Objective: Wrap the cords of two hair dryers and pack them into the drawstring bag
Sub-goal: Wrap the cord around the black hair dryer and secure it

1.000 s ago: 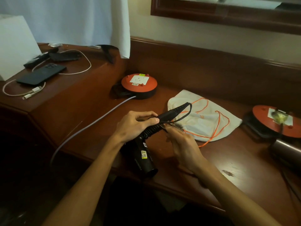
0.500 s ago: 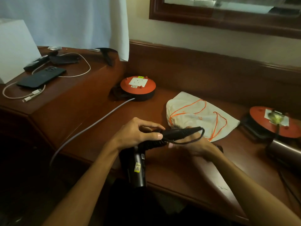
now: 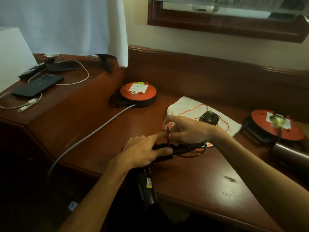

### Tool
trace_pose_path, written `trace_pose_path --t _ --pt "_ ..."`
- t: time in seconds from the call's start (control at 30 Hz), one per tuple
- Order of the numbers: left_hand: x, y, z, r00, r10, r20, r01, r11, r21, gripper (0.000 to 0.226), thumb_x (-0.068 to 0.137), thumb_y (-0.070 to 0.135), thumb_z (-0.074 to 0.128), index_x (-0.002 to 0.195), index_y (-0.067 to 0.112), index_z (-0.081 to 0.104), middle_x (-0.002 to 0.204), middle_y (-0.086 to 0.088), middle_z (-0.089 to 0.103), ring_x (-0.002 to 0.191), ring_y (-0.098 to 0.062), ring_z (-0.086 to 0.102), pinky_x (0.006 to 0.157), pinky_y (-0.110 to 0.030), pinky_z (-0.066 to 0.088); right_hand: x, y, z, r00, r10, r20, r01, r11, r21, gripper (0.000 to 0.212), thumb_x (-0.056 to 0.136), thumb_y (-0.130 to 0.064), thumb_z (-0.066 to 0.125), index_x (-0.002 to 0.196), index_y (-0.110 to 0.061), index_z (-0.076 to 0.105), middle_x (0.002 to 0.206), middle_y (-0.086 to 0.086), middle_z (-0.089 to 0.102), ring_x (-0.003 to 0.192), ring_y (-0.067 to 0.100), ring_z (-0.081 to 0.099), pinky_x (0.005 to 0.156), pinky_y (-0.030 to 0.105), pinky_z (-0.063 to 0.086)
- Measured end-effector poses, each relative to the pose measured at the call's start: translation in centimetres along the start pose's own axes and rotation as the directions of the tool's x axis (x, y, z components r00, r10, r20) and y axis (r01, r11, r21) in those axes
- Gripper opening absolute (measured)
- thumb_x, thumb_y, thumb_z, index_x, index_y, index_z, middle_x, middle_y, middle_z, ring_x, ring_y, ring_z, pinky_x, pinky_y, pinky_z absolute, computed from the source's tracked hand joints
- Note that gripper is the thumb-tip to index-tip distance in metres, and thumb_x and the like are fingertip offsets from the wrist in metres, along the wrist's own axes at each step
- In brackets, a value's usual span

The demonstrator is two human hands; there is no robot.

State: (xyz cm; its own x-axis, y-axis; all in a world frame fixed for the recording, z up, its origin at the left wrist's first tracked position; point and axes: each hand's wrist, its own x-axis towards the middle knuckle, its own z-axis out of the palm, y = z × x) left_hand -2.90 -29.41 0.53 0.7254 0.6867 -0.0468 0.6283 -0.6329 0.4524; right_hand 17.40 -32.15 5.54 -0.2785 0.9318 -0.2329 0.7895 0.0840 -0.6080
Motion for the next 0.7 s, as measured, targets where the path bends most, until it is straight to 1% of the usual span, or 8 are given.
trace_pose_path --t 0.1,0.17,0.27,0.37,0.43,0.53,0.63,0.7 --pt "-0.2 0.1 -0.6 0.999 -0.011 0.030 0.012 1.000 -0.008 0.046 0.091 0.079 0.033 0.136 0.070 0.034 0.108 0.006 0.070 0.108 -0.025 0.064 0.080 -0.040 0.038 -0.8 -1.4 0.9 0.999 -0.023 -0.033 0.020 0.995 -0.096 0.029 0.098 -0.012 0.055 0.121 -0.023 0.040 0.083 0.007 0.070 0.073 0.024 0.066 0.066 0.043 0.054" --pt "-0.5 0.0 -0.4 1.000 -0.010 -0.006 0.010 0.999 -0.032 0.042 0.093 0.077 0.034 0.134 0.072 0.034 0.114 0.009 0.071 0.110 -0.021 0.064 0.082 -0.041 0.042 -1.7 -2.1 1.1 0.998 -0.009 -0.068 0.001 0.994 -0.110 0.030 0.099 -0.017 0.056 0.122 -0.024 0.039 0.089 0.004 0.069 0.077 0.022 0.066 0.069 0.042 0.055" --pt "-0.6 -0.3 0.3 0.994 -0.040 -0.097 0.037 0.999 -0.037 0.046 0.092 0.078 0.035 0.136 0.067 0.039 0.121 0.013 0.071 0.113 -0.019 0.064 0.085 -0.041 0.048 -3.1 -2.4 1.4 0.988 0.056 -0.143 -0.083 0.978 -0.191 0.026 0.100 -0.027 0.059 0.120 -0.024 0.043 0.104 0.005 0.065 0.090 0.021 0.063 0.078 0.042 0.056" --pt "-0.1 -0.6 0.8 0.985 -0.085 -0.150 0.074 0.994 -0.077 0.050 0.089 0.083 0.033 0.133 0.065 0.047 0.120 0.015 0.071 0.112 -0.017 0.065 0.080 -0.037 0.048 -4.1 -2.1 2.6 0.966 0.080 -0.246 -0.138 0.963 -0.230 0.016 0.099 -0.030 0.059 0.113 -0.027 0.052 0.100 -0.001 0.060 0.088 0.020 0.058 0.075 0.037 0.052" --pt "0.0 -0.6 0.8 0.981 -0.110 -0.159 0.094 0.990 -0.104 0.044 0.088 0.084 0.034 0.128 0.071 0.046 0.117 0.017 0.072 0.111 -0.017 0.066 0.082 -0.038 0.050 -4.7 -1.9 3.8 0.947 0.050 -0.317 -0.121 0.971 -0.208 0.016 0.100 -0.024 0.058 0.116 -0.027 0.058 0.100 -0.004 0.061 0.085 0.014 0.057 0.070 0.027 0.048" --pt "0.2 -0.8 0.6 0.963 -0.179 -0.200 0.142 0.973 -0.185 0.026 0.088 0.080 0.040 0.113 0.080 0.047 0.116 0.025 0.070 0.115 -0.015 0.065 0.091 -0.043 0.051 -5.2 -1.3 5.2 0.898 -0.052 -0.437 -0.036 0.981 -0.191 0.033 0.099 -0.009 0.056 0.127 -0.025 0.065 0.103 -0.011 0.059 0.084 0.005 0.052 0.066 0.013 0.041" --pt "0.2 -0.9 0.4 0.955 -0.201 -0.217 0.145 0.957 -0.251 0.026 0.087 0.080 0.044 0.110 0.076 0.053 0.110 0.029 0.071 0.114 -0.010 0.065 0.093 -0.044 0.052 -5.2 -0.5 6.4 0.845 -0.093 -0.526 0.008 0.987 -0.161 0.036 0.094 0.000 0.059 0.122 -0.020 0.071 0.108 -0.005 0.056 0.085 0.006 0.049 0.068 0.011 0.040" --pt "-0.1 -0.9 0.3 0.952 -0.205 -0.229 0.131 0.944 -0.303 0.027 0.084 0.083 0.044 0.106 0.074 0.057 0.105 0.029 0.071 0.110 -0.007 0.065 0.091 -0.042 0.053 -4.9 -0.1 7.4 0.798 -0.172 -0.577 0.051 0.974 -0.220 0.033 0.092 0.004 0.060 0.118 -0.012 0.074 0.112 0.003 0.056 0.085 0.008 0.052 0.070 0.013 0.043"
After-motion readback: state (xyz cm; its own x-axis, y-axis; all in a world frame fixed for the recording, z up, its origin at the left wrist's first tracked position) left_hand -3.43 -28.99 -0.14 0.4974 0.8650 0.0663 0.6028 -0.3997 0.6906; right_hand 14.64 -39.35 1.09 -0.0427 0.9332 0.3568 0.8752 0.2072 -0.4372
